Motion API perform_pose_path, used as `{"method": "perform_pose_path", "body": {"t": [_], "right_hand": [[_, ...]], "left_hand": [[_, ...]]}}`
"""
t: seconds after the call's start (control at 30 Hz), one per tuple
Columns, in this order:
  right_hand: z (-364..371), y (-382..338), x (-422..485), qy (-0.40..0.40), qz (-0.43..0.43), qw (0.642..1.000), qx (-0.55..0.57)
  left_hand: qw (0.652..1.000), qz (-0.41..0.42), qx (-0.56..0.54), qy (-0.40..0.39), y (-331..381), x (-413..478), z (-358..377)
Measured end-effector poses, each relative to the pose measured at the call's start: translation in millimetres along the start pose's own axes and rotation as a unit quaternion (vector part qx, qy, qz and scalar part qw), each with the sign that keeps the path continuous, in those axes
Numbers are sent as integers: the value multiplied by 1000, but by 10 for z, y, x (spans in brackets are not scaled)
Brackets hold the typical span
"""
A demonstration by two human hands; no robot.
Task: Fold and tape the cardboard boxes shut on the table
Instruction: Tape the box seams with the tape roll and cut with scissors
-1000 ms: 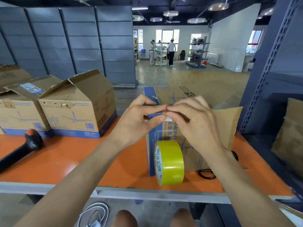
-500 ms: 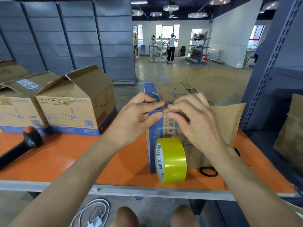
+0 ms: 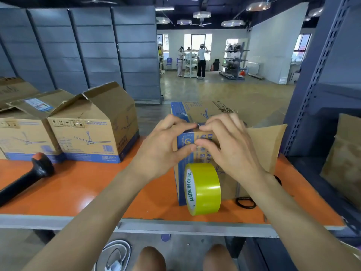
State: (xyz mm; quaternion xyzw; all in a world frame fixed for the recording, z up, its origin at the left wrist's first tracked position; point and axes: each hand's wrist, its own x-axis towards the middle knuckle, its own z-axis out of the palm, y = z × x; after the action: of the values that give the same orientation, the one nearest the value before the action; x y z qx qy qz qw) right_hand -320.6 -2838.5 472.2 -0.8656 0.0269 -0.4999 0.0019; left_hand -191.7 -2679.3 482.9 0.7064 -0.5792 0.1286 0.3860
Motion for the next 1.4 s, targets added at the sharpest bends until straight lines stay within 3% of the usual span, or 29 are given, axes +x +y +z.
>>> {"method": "perform_pose_path", "body": {"t": [0.2, 0.47, 0.67, 0.83, 0.93, 1.07, 1.27, 1.4], "right_hand": [[-69, -2, -70, -32, -18, 999, -25], [-325, 130, -448, 17, 19, 999, -25], [-446, 310, -880, -166, 58, 984, -12], [-618, 590, -1184, -320, 200, 921, -95], [-758, 814, -1282, -420, 239, 864, -145], [-804, 819, -1344, -444, 281, 845, -99], [-817, 720, -1318, -471, 347, 806, -94], [-766, 593, -1253, -462, 392, 794, -55]], "left_hand": [[999, -4, 9, -31, -18, -10, -40], [995, -28, -95, -18, -33, -155, 34], [984, -80, -143, 63, 120, -232, 158], [963, -145, -135, 181, 358, -623, 320], [963, -175, -156, 131, 513, -737, 397], [961, -208, -137, 117, 697, -733, 419], [974, -108, -34, 194, 1034, -956, 488], [989, 2, -22, 144, 1309, -1041, 710]]}}
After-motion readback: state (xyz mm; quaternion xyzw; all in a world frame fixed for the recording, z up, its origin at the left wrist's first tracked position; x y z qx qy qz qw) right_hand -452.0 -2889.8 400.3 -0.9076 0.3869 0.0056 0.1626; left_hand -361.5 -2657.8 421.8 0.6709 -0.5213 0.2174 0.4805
